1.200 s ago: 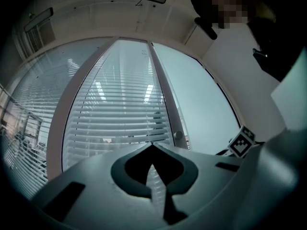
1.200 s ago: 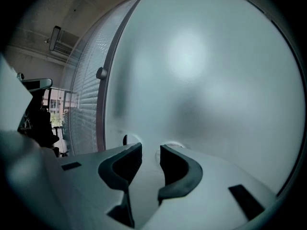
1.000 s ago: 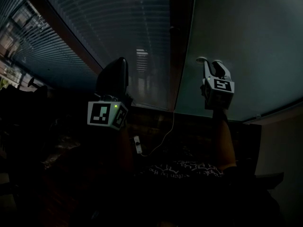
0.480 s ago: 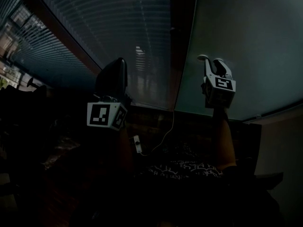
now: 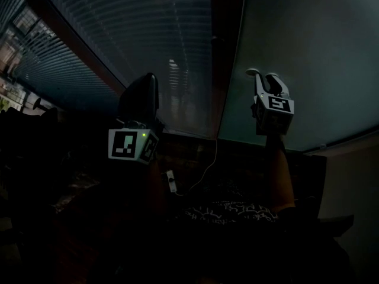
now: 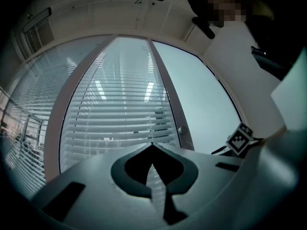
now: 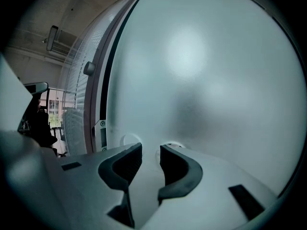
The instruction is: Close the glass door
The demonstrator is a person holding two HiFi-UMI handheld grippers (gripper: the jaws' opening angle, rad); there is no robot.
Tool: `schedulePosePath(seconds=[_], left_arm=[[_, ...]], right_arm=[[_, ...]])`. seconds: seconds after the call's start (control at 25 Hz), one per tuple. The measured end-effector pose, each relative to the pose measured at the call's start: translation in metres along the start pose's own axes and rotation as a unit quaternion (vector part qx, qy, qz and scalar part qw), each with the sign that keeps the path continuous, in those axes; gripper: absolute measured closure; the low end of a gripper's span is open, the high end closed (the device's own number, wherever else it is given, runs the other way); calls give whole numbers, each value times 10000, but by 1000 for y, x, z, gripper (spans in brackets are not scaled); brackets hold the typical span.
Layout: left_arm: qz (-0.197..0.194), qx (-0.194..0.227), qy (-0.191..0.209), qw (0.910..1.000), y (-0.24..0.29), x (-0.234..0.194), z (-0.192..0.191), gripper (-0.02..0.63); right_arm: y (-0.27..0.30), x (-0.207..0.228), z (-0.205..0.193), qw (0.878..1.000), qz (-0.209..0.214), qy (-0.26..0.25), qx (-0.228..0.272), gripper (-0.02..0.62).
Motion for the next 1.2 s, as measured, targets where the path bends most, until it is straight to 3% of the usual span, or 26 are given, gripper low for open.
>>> schedulePosePath(seconds=[1.2], left_arm=[[-93, -77, 15, 9999, 8, 10, -1, 604]], right_arm=[[10, 3, -2, 9997, 171, 133, -88, 476]])
Point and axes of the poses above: the fingertips, and each gripper's own axes: y forward along the fingers, x to its right, z out of its top, the point moved 2 cm from there along -y, backward along the fingers, and after that the axes turned 14 degrees about x, right-handed, at the moved point
